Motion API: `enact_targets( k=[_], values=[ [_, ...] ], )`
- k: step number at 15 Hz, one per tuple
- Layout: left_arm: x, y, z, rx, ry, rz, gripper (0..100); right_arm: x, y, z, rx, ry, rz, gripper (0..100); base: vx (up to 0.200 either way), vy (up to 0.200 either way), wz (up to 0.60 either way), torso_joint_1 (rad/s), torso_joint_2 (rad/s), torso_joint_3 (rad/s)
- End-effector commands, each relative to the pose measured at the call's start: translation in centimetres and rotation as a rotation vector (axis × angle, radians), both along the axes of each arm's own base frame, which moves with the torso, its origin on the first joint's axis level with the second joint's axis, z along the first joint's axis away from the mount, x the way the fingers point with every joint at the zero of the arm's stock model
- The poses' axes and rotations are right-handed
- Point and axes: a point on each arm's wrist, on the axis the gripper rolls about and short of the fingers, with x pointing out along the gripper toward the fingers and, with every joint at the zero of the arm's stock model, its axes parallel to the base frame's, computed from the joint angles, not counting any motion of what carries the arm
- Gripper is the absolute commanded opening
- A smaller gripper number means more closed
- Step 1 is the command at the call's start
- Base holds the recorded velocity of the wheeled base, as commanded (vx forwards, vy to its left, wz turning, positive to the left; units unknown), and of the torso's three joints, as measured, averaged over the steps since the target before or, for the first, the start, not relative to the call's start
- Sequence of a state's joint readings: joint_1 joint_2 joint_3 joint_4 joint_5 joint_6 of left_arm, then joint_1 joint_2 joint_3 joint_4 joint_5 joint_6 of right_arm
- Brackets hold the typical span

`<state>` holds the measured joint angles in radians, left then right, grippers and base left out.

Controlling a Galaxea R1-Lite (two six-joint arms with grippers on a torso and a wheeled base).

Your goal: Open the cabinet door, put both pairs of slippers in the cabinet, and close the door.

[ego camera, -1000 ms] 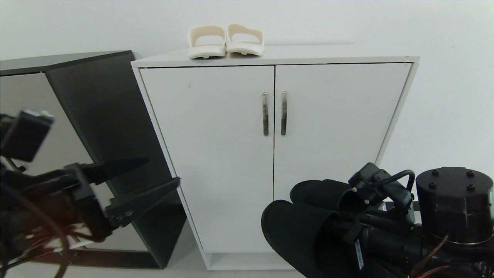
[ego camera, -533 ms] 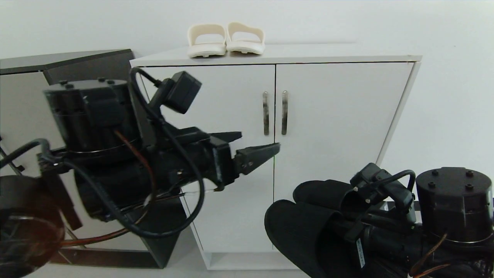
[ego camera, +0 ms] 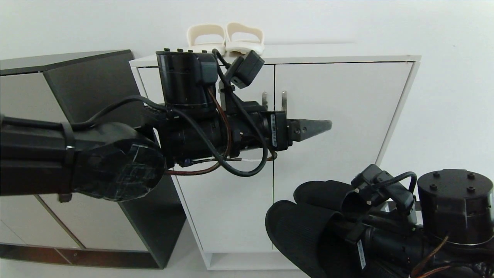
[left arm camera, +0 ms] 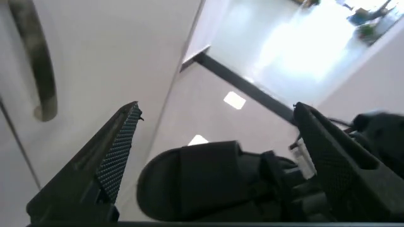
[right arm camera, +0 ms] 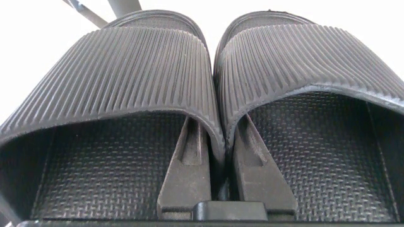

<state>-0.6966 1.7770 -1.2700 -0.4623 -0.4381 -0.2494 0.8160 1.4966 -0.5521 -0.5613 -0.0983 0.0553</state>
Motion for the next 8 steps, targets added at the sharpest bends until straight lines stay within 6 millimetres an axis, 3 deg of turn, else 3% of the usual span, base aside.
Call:
enact_targets(
  k=[1,4,8],
  values=[
    [0.8,0.1,0.9,-0.042,0.024,-0.034,100,0.0,0.1,-0.1,-0.004,0.003,0.002,0,0.000,0.000,0.00,0.000,0.00,0.000],
    [3.0,0.5,0.6,-0.041,0.043,-0.003,100,0.1,0.1,-0.3,-0.008,0.008,0.000,0,0.000,0.000,0.00,0.000,0.00,0.000],
    [3.7,1.3,0.7,-0.045,0.033,0.061,100,0.2,0.2,-0.4,-0.012,0.010,0.000,0,0.000,0.000,0.00,0.000,0.00,0.000]
  ],
)
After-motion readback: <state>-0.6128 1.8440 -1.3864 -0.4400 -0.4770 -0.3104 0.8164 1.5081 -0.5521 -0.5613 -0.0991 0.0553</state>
